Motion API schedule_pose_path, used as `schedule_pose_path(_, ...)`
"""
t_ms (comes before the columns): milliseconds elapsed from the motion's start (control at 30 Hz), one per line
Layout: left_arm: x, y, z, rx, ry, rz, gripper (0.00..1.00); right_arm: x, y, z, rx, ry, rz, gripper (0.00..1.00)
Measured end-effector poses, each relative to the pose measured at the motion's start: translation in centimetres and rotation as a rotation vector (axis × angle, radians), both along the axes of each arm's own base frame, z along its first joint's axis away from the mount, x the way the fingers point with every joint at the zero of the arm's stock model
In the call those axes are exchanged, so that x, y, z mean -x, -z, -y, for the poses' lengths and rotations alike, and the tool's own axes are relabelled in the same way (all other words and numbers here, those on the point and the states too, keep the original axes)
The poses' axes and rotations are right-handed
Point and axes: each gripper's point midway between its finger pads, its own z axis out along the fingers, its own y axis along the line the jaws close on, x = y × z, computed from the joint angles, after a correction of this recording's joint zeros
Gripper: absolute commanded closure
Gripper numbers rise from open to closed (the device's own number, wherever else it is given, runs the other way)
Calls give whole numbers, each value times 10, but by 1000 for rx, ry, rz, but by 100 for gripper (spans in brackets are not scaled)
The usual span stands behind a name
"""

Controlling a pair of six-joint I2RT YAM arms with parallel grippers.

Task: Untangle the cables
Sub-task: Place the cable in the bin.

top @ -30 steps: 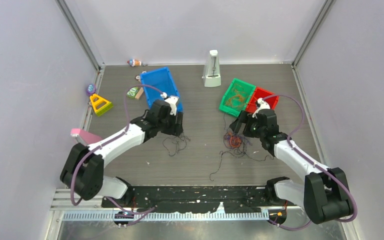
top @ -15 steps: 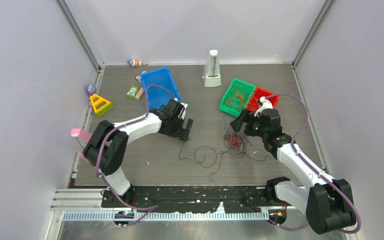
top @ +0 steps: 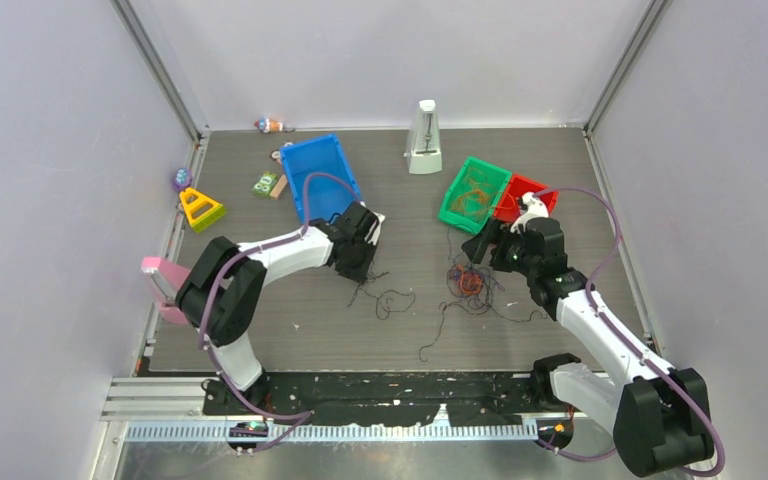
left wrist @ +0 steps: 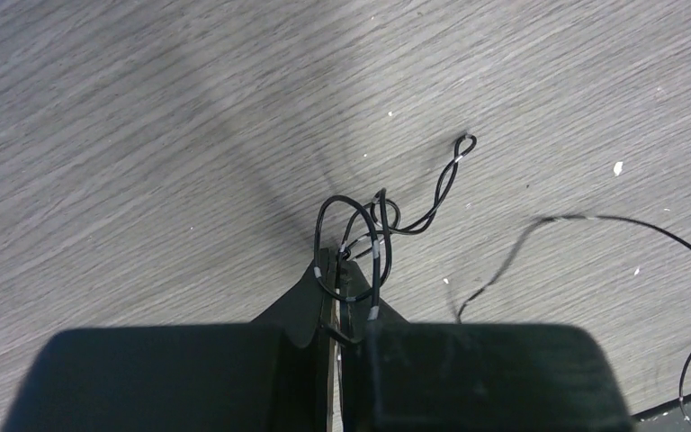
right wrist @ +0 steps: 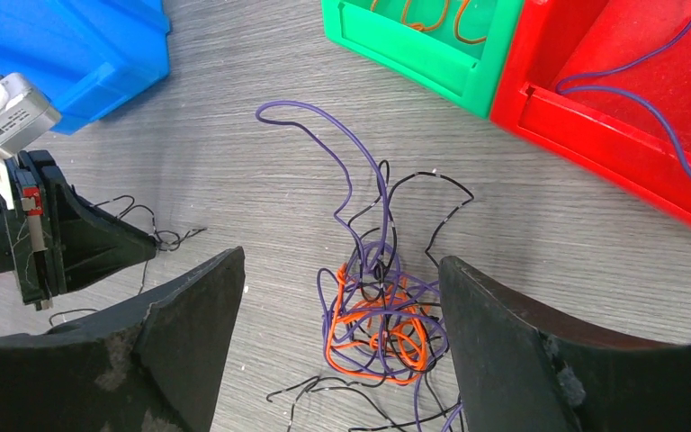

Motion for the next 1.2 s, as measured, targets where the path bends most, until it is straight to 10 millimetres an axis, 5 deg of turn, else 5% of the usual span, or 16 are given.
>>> schedule_pose_path(133, 3, -6, -4, -14, 1, -4, 100, 0, -3, 0, -2, 0, 8, 18)
schedule_pose_path(433, -21, -82, 1, 60, 0, 143, 100, 2, -3, 0, -3, -4, 3, 18)
schedule_pose_path(700, -61, -122, -49, 42, -139, 206, 100, 3, -5, -1, -5, -11, -1, 18)
schedule_pose_path(933, -100, -215, -75, 108, -229, 373, 100, 0, -17, -4, -15, -22, 18, 19)
schedule_pose_path(1200, -151, -346, -94, 244, -310, 620, 100, -6, -31, -9, -28, -41, 35, 19)
